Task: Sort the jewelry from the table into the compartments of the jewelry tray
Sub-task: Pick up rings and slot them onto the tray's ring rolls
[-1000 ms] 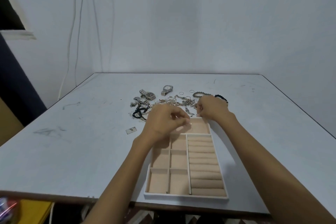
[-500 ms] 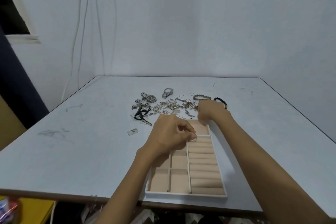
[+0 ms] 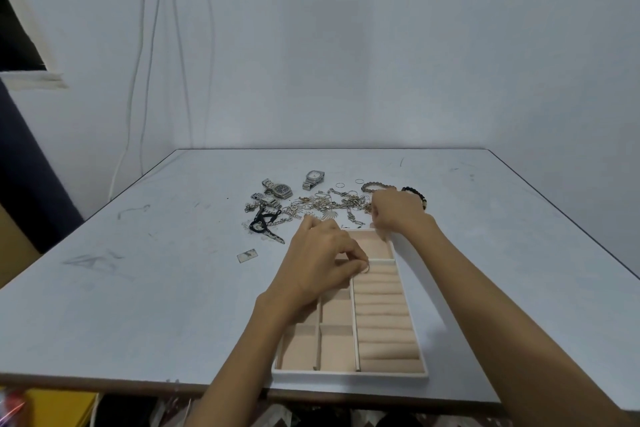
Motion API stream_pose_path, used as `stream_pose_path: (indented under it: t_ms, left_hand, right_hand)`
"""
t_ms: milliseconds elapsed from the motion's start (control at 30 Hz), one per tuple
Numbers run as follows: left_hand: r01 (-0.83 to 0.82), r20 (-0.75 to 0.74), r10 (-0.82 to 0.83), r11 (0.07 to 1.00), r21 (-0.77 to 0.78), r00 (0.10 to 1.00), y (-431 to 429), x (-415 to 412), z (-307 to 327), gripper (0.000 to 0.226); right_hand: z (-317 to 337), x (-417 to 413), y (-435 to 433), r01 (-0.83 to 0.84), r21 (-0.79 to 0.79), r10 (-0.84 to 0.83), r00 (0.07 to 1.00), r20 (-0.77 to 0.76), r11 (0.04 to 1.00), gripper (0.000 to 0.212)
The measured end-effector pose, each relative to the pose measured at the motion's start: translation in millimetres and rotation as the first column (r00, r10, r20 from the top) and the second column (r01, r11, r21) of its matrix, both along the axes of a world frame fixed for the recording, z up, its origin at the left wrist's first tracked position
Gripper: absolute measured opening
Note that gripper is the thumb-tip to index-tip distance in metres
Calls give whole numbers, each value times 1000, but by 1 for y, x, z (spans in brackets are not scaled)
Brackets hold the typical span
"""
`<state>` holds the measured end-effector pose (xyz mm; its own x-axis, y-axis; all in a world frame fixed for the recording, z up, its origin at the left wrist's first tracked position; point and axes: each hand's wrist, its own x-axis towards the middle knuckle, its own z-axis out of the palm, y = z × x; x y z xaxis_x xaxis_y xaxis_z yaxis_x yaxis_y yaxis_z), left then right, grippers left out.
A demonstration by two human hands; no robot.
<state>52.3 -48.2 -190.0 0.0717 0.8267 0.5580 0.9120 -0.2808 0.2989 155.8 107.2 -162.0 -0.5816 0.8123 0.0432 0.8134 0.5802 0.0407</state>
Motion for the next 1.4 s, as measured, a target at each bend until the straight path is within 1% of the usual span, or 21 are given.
stream_pose_path:
  t_ms: [133, 233, 300, 400, 467, 500, 600, 633, 667, 767, 833, 933, 1000, 1100, 1267, 1400]
  left_hand:
    - [16, 61, -16, 1000, 3, 998, 0, -1, -2, 9]
    - [4, 140, -7, 1000, 21, 990, -1, -1, 0, 10]
    - [-20, 200, 13, 999, 30, 980, -1, -2, 1, 10]
    - [-60, 293, 42, 997, 53, 955, 1, -7, 3, 4]
    - [-80, 342, 46, 993, 84, 938, 2, -10, 1, 3]
    - [-79, 369, 38, 992, 98, 929, 2, -11, -1, 4]
    - [-79, 456, 2, 986, 149, 890, 1, -16, -4, 4]
    - [-87, 469, -3, 982, 170, 883, 1, -18, -4, 4]
    - [-96, 470, -3, 978, 187, 883, 2, -20, -4, 4]
    - [-123, 446, 22, 972, 200, 895, 2, -24, -7, 7]
    - [-126, 430, 31, 973, 195, 902, 1, -24, -8, 8]
    - [-135, 399, 50, 973, 187, 916, -1, -22, -9, 6]
    - [-142, 400, 57, 972, 186, 915, -1, -23, -9, 6]
    - [-144, 410, 57, 972, 184, 910, -1, -24, -9, 8]
    - [-135, 392, 50, 972, 193, 919, -1, -23, -10, 3]
    - [-140, 387, 55, 971, 196, 920, -1, -23, -10, 3]
  right_hand:
    - [4, 0, 3, 23, -133, -16, 998, 52, 991, 10]
    - [11, -1, 3, 41, -208, -23, 996, 86, 977, 25]
    - [16, -2, 1, 50, -240, -21, 993, 119, 969, 25]
    - [19, -3, -1, 43, -265, 1, 987, 161, 963, 22]
    - [16, -3, 0, 30, -243, 12, 986, 166, 970, 25]
    - [15, -3, 1, 9, -206, 22, 988, 151, 978, 24]
    - [16, 0, 5, -50, -62, 55, 995, 79, 997, 9]
    - [17, 1, 6, -59, -36, 61, 996, 71, 998, 14]
    - [18, 3, 6, -68, -17, 69, 995, 73, 998, 18]
    - [16, 3, 7, -93, 34, 90, 993, 75, 995, 16]
    - [15, 1, 8, -99, 40, 96, 993, 71, 994, 17]
    - [18, 1, 11, -92, -27, 94, 994, 53, 995, 10]
    - [21, 4, 16, -71, -99, 71, 997, 1, 993, 9]
    - [22, 7, 22, -62, -155, 58, 998, -31, 986, 16]
    - [18, 7, 27, -99, -166, 100, 995, 2, 981, 26]
    - [18, 7, 30, -124, -159, 127, 992, 12, 979, 23]
